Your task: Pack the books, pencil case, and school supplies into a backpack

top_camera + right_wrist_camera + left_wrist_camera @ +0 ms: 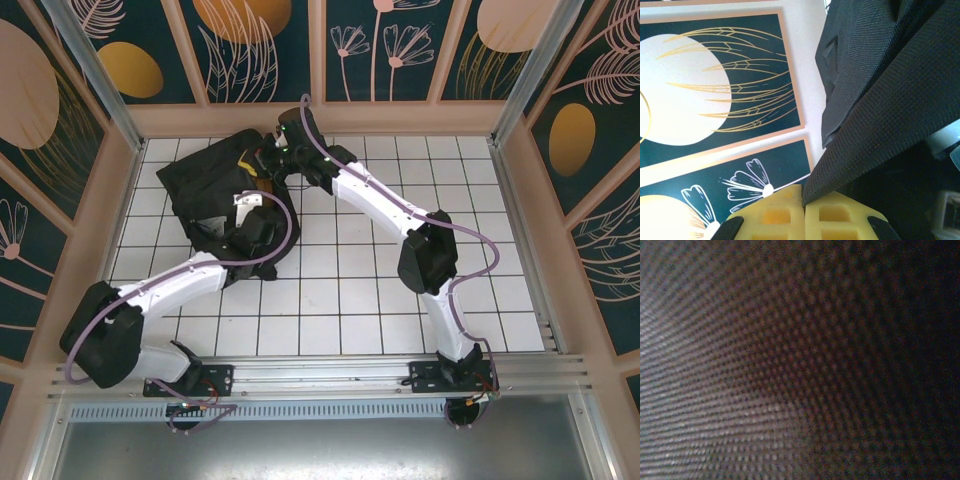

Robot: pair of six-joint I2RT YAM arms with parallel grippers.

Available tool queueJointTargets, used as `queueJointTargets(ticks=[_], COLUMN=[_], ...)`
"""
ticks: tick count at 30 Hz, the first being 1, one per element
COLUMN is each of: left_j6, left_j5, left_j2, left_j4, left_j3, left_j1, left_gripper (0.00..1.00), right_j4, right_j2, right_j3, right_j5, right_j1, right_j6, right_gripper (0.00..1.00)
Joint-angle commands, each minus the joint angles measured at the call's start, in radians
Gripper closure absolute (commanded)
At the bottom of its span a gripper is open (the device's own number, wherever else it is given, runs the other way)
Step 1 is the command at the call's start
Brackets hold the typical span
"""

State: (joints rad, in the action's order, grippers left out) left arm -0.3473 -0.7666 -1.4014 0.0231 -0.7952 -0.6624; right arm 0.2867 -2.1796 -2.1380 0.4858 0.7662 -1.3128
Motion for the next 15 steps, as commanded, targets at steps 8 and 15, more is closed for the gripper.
queueJointTargets(ticks=[8, 15], left_j6=[0.122, 0.098], left_j5=[-0.179, -0.08], left_j2=[-0.144, -0.125], left_j4=[-0.225, -0.192], left_j3=[-0.053, -0.072], left_j1=[0.115, 0.121], left_gripper=[0.39, 0.06], right_j4=[-0.123, -0.126], right_j2=[0.13, 0.132], right_j3=[-0.024, -0.015], right_j5=[0.031, 0.034], right_j1=[0.044, 0.035], right_j6=[-0.003, 0.008], right_gripper=[1.0, 1.0])
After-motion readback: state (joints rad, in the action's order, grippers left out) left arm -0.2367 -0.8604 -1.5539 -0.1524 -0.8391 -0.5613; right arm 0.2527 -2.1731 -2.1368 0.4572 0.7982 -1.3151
